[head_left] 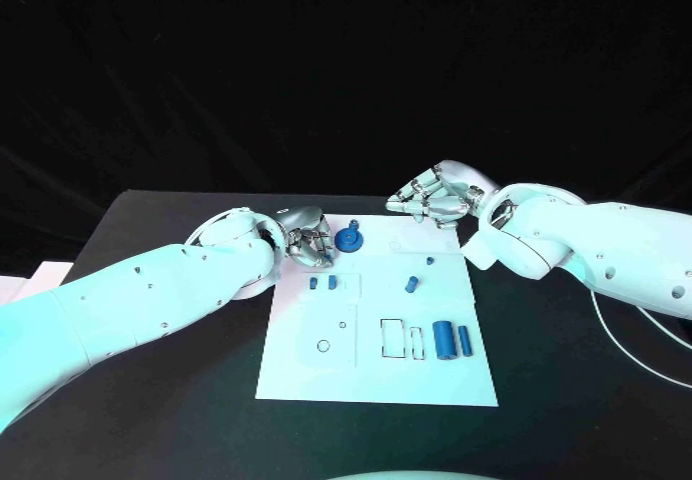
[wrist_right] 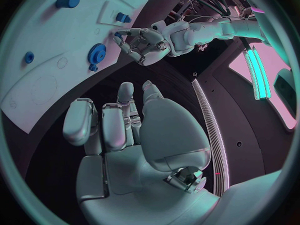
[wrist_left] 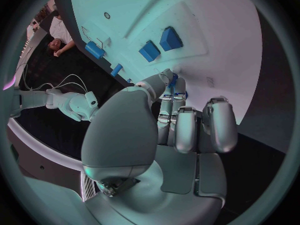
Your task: Assemble the parts on the task board
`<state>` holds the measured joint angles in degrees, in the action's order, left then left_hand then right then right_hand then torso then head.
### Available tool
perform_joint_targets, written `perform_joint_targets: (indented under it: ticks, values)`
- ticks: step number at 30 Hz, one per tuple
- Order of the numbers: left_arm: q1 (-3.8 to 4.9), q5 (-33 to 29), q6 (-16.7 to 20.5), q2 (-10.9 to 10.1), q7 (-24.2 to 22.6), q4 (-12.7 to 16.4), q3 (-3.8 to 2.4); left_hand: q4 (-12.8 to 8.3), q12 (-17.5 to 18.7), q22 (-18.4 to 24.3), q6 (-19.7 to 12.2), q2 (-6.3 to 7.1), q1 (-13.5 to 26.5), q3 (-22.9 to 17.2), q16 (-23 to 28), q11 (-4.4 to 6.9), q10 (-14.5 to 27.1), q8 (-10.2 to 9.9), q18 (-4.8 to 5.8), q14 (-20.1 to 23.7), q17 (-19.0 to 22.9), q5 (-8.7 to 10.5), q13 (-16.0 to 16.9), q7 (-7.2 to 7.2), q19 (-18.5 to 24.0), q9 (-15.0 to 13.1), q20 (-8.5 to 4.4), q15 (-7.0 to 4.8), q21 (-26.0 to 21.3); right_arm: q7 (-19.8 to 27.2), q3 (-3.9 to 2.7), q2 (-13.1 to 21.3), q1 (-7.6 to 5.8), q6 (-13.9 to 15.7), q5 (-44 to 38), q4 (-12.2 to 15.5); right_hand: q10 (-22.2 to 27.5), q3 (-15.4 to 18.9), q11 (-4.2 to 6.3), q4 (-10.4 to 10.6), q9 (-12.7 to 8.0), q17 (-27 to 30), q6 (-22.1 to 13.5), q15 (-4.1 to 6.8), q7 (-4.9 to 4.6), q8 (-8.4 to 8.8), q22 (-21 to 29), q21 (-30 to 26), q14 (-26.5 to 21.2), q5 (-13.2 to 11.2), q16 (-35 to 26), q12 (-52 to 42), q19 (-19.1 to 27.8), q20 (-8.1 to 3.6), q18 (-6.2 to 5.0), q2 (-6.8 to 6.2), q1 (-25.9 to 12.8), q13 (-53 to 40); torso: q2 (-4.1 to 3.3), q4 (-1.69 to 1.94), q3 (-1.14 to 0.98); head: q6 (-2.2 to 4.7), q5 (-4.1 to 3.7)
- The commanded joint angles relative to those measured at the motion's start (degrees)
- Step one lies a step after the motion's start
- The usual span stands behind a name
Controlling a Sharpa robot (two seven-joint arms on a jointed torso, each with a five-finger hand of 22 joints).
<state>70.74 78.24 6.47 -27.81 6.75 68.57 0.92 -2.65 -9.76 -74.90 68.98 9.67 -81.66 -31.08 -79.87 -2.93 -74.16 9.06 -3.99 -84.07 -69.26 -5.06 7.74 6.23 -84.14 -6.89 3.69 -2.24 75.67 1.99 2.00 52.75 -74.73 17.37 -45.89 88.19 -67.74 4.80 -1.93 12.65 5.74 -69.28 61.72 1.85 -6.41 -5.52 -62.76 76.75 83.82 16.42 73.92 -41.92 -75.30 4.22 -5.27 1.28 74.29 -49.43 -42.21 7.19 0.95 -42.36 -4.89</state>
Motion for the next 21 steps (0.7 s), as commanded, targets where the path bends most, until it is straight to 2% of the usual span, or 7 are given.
perform_joint_targets:
  ticks: [1,2,6,15,21]
  values:
    - [-0.34,0.3,-1.6,0.2,-0.1,0.1,0.23,-0.3,-0.1,-7.4,0.2,0.17,0.7,0.0,-0.2,1.31,-1.3,-0.1,0.75,-2.2,0.1,0.01,0.1,-0.32,-1.7,0.0,-0.36,-0.41,0.1,0.6,0.00,-0.1,0.03,-0.5,-0.3,0.0,0.5,0.3,0.01,-0.1,0.1,0.0,-0.1,0.37,-0.29,0.16,0.1,-0.2,2.1,0.2,-0.3,0.2,0.3,-0.19,-0.43,-0.06,0.5,0.0,0.01,0.01,-0.02,0.21,0.22]
    - [-0.35,0.3,-1.6,0.2,-0.1,0.1,0.23,-0.3,-0.1,-7.4,0.1,0.18,0.7,0.1,-0.2,1.32,-1.3,-0.1,0.74,-2.2,0.1,0.00,0.1,-0.33,-1.7,0.0,-0.37,-0.41,0.0,0.6,0.00,-0.1,0.03,-0.5,-0.3,0.0,0.5,0.3,0.01,-0.1,0.1,0.0,-0.1,0.37,-0.29,0.16,0.1,-0.2,2.1,0.2,-0.3,0.2,0.3,-0.19,-0.43,-0.06,0.5,0.0,0.03,0.00,-0.01,0.58,0.25]
    - [-0.38,0.3,-1.6,0.2,-0.1,0.0,0.24,-0.5,-0.2,-7.4,-0.1,0.33,0.9,0.3,-0.2,1.37,-1.2,-0.3,0.73,-2.2,0.1,-0.06,0.3,-0.40,-1.7,0.1,-0.41,-0.48,0.0,0.6,0.00,-0.1,0.03,-0.6,-0.3,0.0,0.5,0.3,0.01,-0.1,0.1,0.0,-0.1,0.37,-0.29,0.16,0.1,-0.2,2.1,0.2,-0.3,0.2,0.3,-0.19,-0.43,-0.06,0.5,0.0,-0.02,0.01,-0.02,0.99,0.21]
    - [-0.41,0.3,-1.5,0.1,0.0,0.0,0.24,-0.6,-0.2,-7.4,-0.7,0.59,1.8,1.0,-0.2,1.36,-0.7,-0.6,0.73,-2.2,0.3,-0.20,0.6,-0.48,-1.7,0.2,-0.45,-0.49,-0.1,0.6,0.00,-0.1,0.03,-0.6,-0.3,-0.1,0.5,0.3,0.01,-0.1,0.1,0.0,-0.1,0.37,-0.29,0.16,0.1,-0.2,2.1,0.2,-0.3,0.2,0.3,-0.19,-0.43,-0.06,0.5,0.0,-0.06,0.01,0.02,1.46,0.47]
    - [-0.42,0.3,-1.4,0.1,0.0,-0.1,0.24,-0.6,-0.2,-7.4,-1.6,0.83,2.8,1.9,-0.2,1.15,0.3,-1.1,0.74,-2.1,0.5,-0.51,0.9,-0.41,-1.7,0.4,-0.39,-0.34,-0.2,0.6,0.00,-0.2,0.03,-0.5,-0.3,-0.1,0.5,0.3,0.01,-0.1,0.1,0.0,-0.1,0.37,-0.29,0.16,0.1,-0.2,2.1,0.2,-0.3,0.2,0.3,-0.19,-0.43,-0.06,0.5,0.0,-0.06,0.01,0.00,1.52,0.59]
